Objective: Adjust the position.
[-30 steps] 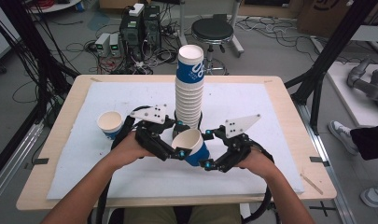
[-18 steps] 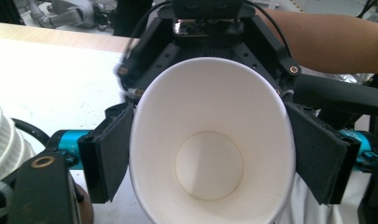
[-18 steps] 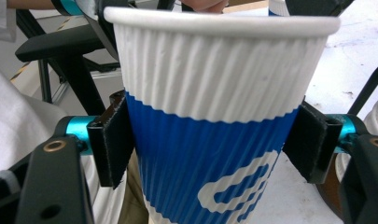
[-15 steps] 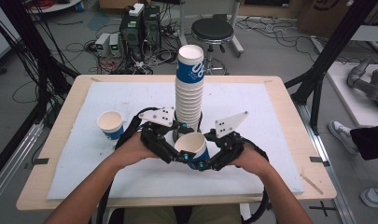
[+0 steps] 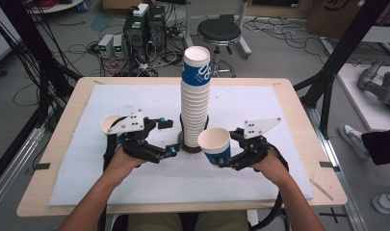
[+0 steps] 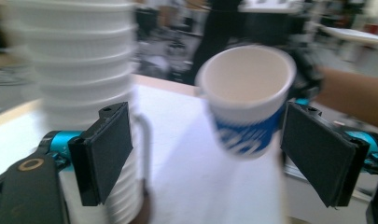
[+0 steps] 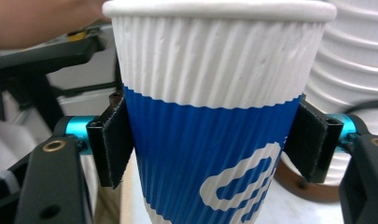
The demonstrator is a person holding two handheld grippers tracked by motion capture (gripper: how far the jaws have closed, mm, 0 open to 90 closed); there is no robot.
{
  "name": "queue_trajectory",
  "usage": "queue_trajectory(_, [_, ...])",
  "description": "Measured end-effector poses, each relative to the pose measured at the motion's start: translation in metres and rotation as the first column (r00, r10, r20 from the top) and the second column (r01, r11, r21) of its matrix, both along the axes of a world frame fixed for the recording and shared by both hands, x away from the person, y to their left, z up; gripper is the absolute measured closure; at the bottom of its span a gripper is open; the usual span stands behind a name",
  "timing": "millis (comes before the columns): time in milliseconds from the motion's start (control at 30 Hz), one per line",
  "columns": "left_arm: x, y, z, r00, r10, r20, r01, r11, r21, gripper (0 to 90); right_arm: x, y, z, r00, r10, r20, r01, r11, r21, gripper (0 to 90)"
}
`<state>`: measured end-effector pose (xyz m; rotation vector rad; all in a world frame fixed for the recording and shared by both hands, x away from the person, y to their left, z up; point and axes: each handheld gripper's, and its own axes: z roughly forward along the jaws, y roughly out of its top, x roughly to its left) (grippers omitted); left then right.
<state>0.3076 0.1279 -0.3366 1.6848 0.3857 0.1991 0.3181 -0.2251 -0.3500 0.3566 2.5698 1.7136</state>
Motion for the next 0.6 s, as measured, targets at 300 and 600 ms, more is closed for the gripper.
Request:
queue_trajectory(300, [-0.005,0.046,-0.024,0.9810,0.194,-0.010,-0.194,0.9808,-0.021,16.8,-0.002,-0.033,0.003,0.9893,-0.140,0.040,0.139,0.9901,0.019,25.9])
queue_trajectory(600, [-0.011,0.058,-0.027,0.9760,0.218,0.003,-0.218,0.9757,-0.027,16.8,-0.005,-0.047,0.004,0.9769,-0.202,0.068,0.202,0.9793,0.017,25.9])
